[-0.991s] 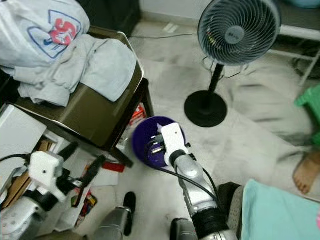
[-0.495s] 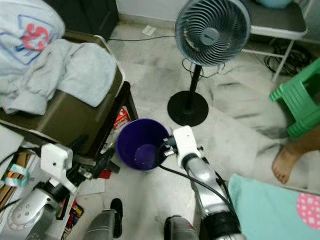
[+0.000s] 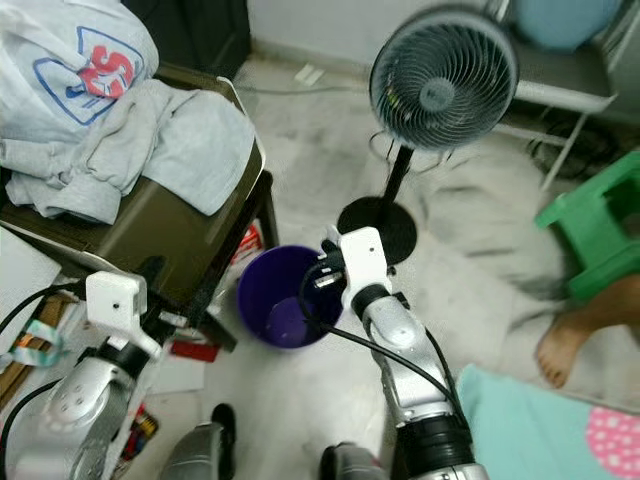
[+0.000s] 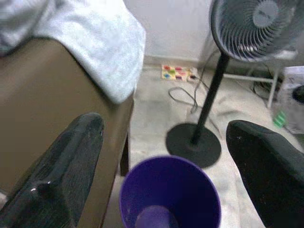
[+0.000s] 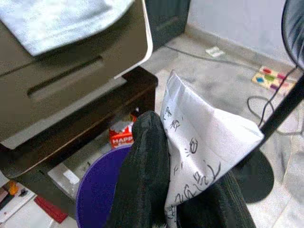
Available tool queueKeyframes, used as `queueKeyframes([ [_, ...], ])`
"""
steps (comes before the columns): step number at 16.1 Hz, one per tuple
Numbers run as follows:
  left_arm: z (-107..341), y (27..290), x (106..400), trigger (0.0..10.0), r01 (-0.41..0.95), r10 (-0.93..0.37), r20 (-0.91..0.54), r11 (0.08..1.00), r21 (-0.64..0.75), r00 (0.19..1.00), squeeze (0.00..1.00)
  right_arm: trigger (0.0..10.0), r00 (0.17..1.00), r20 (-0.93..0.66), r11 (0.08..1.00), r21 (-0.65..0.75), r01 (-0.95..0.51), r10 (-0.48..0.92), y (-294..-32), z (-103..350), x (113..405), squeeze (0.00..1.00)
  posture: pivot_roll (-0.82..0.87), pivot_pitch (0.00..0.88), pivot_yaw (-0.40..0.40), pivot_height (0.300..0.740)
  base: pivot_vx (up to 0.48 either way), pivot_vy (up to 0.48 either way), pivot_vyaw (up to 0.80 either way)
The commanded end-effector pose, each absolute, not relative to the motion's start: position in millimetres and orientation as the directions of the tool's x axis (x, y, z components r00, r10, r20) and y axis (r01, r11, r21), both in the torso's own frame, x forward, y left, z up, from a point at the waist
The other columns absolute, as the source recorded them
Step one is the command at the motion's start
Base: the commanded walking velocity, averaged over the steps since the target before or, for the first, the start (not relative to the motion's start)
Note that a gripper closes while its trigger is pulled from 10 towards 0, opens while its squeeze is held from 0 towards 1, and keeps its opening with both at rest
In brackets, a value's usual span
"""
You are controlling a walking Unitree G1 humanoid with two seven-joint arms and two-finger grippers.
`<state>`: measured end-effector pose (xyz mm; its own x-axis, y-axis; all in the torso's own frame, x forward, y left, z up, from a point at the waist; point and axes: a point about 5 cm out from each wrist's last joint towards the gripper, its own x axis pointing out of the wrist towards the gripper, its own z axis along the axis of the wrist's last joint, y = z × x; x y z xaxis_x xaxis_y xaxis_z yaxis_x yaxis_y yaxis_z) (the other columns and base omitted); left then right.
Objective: Clean up the room
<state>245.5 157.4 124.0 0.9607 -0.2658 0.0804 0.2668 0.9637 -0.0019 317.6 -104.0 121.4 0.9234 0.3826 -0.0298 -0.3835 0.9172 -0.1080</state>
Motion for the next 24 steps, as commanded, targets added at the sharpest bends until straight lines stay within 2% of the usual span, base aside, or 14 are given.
queueKeyframes([
  [1, 118.6, 156.3, 246.6, 10.0, 0.25, -0.25, 0.069, 0.968, 0.009, 0.966, 0.0, 10.0, 0.926, -0.059, 0.919, -0.113, -0.378, 0.374, -109.4, 111.8, 315.8, 0.0, 0.09, 0.14, -0.081, 0.74, 0.0, 0.0, 0.0],
  [8, 108.3, 163.1, 254.2, 10.0, 0.182, -0.178, 0.098, 0.983, -0.035, 0.979, 0.0, 10.0, 0.946, 0.002, 0.934, -0.157, -0.32, 0.324, -121.9, 117.7, 321.9, 0.0, 0.09, 0.045, -0.1, 0.74, 0.0, 0.0, 0.0],
  [11, 109.6, 160.4, 258.8, 10.0, 0.193, -0.187, 0.124, 0.98, -0.04, 0.974, 0.0, 10.0, 0.944, 0.01, 0.931, -0.169, -0.324, 0.33, -121.5, 118.5, 323.5, 0.0, 0.08, 0.048, -0.095, 0.74, 0.0, 0.0, 0.0],
  [24, 105.8, 153.9, 256.7, 10.0, 0.228, -0.221, 0.137, 0.973, -0.039, 0.966, 0.0, 10.0, 0.945, 0.006, 0.929, -0.185, -0.322, 0.328, -123.4, 113.0, 319.8, 0.0, 0.07, 0.076, -0.083, 0.74, 0.273, 0.0, 0.0],
])
